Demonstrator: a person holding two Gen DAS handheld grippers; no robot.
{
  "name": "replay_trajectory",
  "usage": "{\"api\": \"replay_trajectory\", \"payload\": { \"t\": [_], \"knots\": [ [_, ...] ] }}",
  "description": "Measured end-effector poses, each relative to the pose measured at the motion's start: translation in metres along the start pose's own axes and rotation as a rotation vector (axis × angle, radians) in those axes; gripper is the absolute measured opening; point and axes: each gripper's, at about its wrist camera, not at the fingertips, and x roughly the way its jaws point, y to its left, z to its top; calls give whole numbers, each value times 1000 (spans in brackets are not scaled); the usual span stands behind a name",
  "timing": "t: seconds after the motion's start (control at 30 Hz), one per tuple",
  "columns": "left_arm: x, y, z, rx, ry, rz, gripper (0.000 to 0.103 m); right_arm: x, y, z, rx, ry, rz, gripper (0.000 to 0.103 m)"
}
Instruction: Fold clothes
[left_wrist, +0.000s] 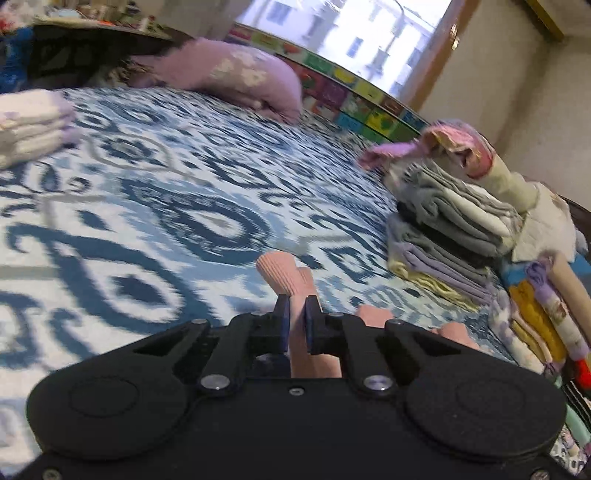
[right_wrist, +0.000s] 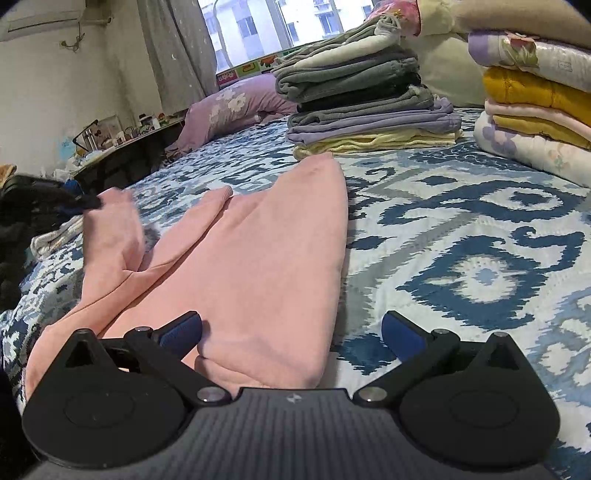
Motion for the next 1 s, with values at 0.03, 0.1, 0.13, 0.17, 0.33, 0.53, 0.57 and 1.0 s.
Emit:
{"api": "replay_trajectory", "payload": {
  "t": [0.03,0.1,0.13,0.17,0.33,0.53,0.57,1.0],
  "knots": [
    [-6,4,0,-6,-12,11,6,0,0,0,4,-2,2,103],
    [-18,11,0,-18,-36,32,6,-1,-1,-1,7,-6,4,103],
    [-24,14,0,-23,-47,43,6,-1,0,-1,7,-7,3,103],
    [-30,17,0,-27,-58,54,6,-1,0,-1,6,-8,1,103],
    [-48,32,-3,-12,-100,102,6,-3,-1,-2,12,-16,5,103],
    [-68,53,-7,-2,-134,171,6,-3,-1,-3,18,-21,7,103],
    [-70,58,-7,-5,-135,187,6,-3,0,-3,16,-21,5,103],
    [-63,93,-19,16,-2,378,6,-3,0,-4,16,-23,5,103]
  ]
}}
